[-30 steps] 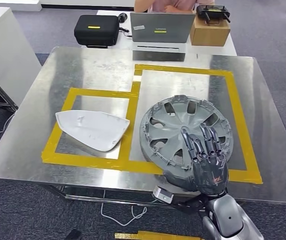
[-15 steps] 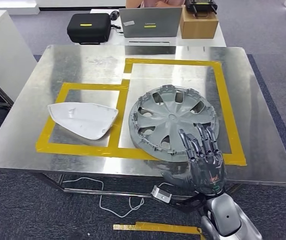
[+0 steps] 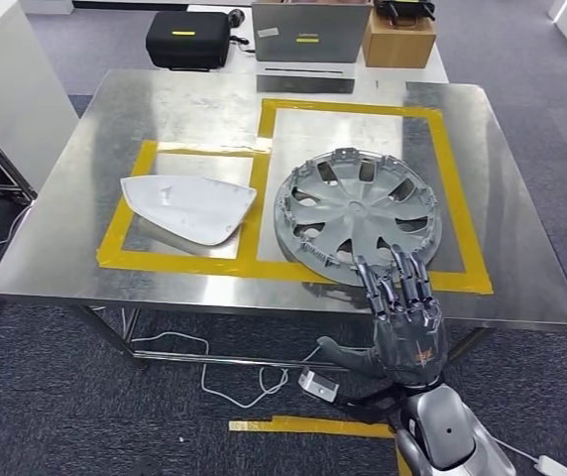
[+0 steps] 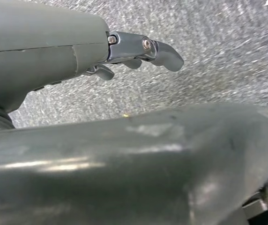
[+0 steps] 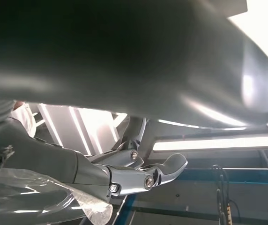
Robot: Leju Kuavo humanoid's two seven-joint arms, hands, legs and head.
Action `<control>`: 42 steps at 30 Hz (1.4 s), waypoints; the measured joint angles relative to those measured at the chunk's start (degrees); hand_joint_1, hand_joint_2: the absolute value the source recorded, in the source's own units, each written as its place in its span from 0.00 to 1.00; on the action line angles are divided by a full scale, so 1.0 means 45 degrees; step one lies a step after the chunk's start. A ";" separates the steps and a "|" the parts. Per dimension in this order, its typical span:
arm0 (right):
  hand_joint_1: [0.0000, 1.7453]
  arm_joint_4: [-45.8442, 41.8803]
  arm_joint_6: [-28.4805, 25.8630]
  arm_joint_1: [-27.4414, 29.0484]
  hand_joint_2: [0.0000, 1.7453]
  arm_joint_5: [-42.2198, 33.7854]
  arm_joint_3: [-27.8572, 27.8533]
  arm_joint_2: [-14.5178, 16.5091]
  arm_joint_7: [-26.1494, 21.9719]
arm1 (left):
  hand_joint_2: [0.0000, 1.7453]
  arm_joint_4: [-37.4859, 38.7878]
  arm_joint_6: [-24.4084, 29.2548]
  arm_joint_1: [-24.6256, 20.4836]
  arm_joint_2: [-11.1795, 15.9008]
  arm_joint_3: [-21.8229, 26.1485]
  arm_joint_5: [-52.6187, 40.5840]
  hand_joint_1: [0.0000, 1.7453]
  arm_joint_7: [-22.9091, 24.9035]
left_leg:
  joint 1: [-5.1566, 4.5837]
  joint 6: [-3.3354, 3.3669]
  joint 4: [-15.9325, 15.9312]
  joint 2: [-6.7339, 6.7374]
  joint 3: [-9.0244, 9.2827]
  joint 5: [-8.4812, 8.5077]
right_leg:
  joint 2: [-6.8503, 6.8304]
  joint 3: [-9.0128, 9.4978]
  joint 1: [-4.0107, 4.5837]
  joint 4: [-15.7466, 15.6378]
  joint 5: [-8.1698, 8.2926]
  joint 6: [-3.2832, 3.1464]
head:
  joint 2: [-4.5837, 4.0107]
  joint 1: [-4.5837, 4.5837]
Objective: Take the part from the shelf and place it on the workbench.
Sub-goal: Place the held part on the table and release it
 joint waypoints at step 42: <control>0.00 0.3929 0.1246 0.4158 0.00 -0.5971 -0.5707 0.1116 0.0790 | 0.00 0.0087 0.0852 0.0532 -0.0188 0.0562 -0.0069 0.00 -0.0049 | 0.0051 -0.0648 0.2909 -0.0123 -0.1022 -0.2052 | -0.0143 0.1578 -0.0008 -0.3403 0.0831 -0.0574 | -0.0004 -0.0137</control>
